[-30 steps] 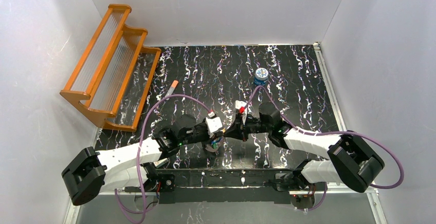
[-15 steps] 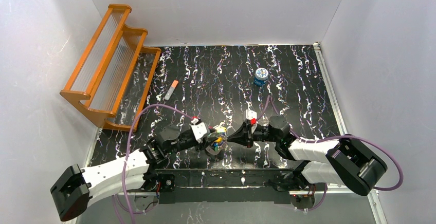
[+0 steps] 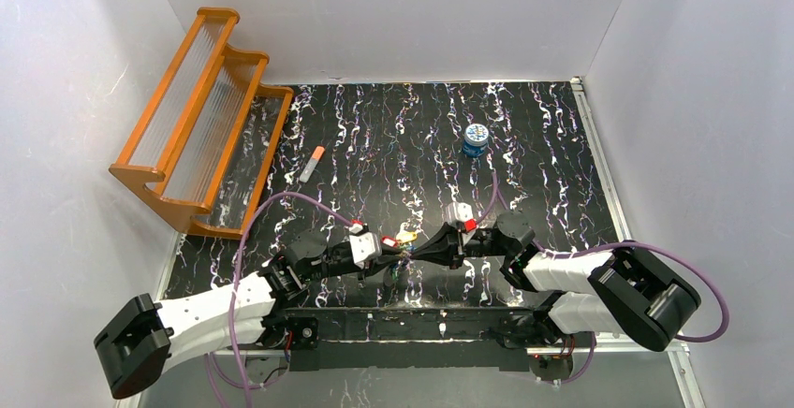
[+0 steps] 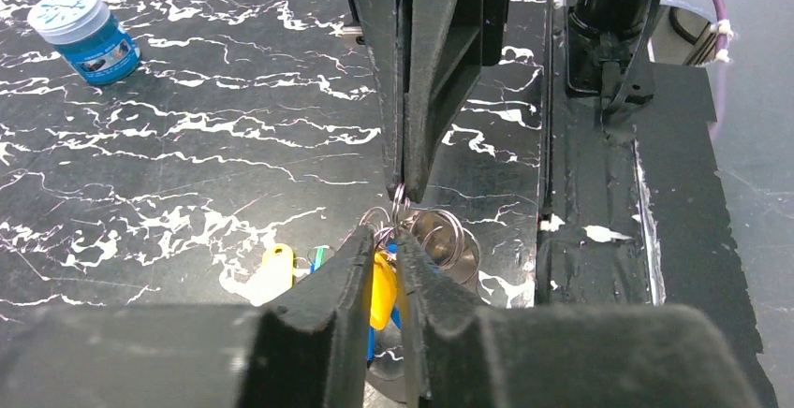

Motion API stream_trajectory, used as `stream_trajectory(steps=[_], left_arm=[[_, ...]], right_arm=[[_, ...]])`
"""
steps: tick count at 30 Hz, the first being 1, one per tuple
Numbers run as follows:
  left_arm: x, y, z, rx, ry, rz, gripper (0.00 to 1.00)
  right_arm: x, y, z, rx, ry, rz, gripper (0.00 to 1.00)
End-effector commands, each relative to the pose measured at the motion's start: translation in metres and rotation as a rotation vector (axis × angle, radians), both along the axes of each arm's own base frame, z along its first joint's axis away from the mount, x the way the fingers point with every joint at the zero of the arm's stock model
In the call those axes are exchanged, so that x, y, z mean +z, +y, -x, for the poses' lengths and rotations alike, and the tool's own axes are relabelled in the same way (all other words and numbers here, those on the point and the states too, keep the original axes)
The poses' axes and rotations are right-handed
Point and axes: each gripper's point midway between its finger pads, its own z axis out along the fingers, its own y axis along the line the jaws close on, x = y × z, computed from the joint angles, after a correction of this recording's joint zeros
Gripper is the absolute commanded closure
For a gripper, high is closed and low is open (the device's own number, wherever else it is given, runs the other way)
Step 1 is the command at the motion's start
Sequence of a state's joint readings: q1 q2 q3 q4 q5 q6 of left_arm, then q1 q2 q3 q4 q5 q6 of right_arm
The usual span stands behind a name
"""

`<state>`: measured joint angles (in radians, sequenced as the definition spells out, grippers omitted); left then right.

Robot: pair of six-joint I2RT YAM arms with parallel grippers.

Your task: Put the keys on the keyring

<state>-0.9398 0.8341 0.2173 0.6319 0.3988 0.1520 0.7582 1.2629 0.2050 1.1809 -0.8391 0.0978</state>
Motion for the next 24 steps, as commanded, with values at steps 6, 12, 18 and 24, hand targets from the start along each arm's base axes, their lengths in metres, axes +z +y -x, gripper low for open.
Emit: stream_trajectory(steps=[6,12,18,24], left_arm=[[-0.005,-0.006,0.006,-0.052,-0.004,-0.01,0.95],[-0.015,-0.009,0.004,-0.064,-0.002,-0.048,1.0],[-0.02,-0.015,0.0,-0.067,0.011,-0.074,1.0],[-0.016,-0.012,0.0,-0.054,0.014,-0.069,1.0]], right_arm=[[0.028,0.002,0.001,0.029,-0.076,-0.087,0.99],[0.032,0.003,0.003,0.043,-0.067,-0.095,0.99],[0.036,0.004,0.003,0.044,-0.065,-0.105,0.99],[0.039,0.003,0.001,0.028,-0.06,-0.114,0.99]])
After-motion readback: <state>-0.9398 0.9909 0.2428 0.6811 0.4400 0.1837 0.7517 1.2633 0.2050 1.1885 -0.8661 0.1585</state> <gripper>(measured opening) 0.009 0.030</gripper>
